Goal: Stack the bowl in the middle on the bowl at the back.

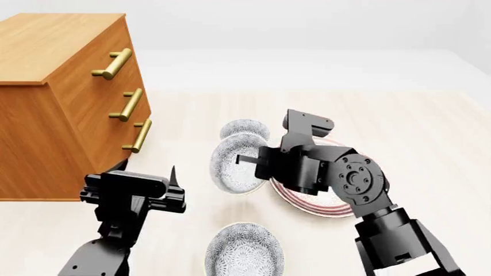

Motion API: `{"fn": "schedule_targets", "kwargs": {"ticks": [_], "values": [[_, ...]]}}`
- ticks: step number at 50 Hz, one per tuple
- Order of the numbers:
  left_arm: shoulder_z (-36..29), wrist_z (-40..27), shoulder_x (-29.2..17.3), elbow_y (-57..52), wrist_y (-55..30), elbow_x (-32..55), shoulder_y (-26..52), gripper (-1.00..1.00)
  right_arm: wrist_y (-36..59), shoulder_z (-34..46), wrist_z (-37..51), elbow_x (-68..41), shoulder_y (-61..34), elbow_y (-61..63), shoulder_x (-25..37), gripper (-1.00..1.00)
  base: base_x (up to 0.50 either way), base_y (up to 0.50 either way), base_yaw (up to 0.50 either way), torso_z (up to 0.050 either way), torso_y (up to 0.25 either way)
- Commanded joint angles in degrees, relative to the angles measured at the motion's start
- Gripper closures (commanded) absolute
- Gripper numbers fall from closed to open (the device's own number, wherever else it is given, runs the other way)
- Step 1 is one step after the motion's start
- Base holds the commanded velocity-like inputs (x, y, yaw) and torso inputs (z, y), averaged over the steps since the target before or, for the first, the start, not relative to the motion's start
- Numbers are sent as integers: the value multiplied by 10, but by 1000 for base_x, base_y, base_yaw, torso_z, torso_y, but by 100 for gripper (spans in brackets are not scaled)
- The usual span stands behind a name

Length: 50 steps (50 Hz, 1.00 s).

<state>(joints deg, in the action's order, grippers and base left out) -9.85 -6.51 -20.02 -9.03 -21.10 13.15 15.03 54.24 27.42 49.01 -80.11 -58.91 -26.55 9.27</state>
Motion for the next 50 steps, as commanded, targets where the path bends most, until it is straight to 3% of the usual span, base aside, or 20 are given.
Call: {"fn": "schedule_targets", "kwargs": {"ticks": [1,14,20,29,50], "values": [[0,-3,-3,-9,-3,2,0,-100,-4,-30,26,-28,-14,31,14,100,0,0,0,0,0],[-2,-8,-6,-25,-11,2,-2,-100,13,-115,121,-162,3,100,41,100,0,0,0,0,0],[-6,-11,-6,-36,-16,1,-2,-100,27,-154,251,-298,35,192,62,100,0,0,0,0,0],[-11,-12,-6,-48,-17,3,-6,-100,1,-174,366,-432,85,300,88,100,0,0,0,0,0],[-10,-12,-10,-47,-6,5,-7,-100,-111,-114,399,-539,182,463,192,100,0,0,0,0,0]]}}
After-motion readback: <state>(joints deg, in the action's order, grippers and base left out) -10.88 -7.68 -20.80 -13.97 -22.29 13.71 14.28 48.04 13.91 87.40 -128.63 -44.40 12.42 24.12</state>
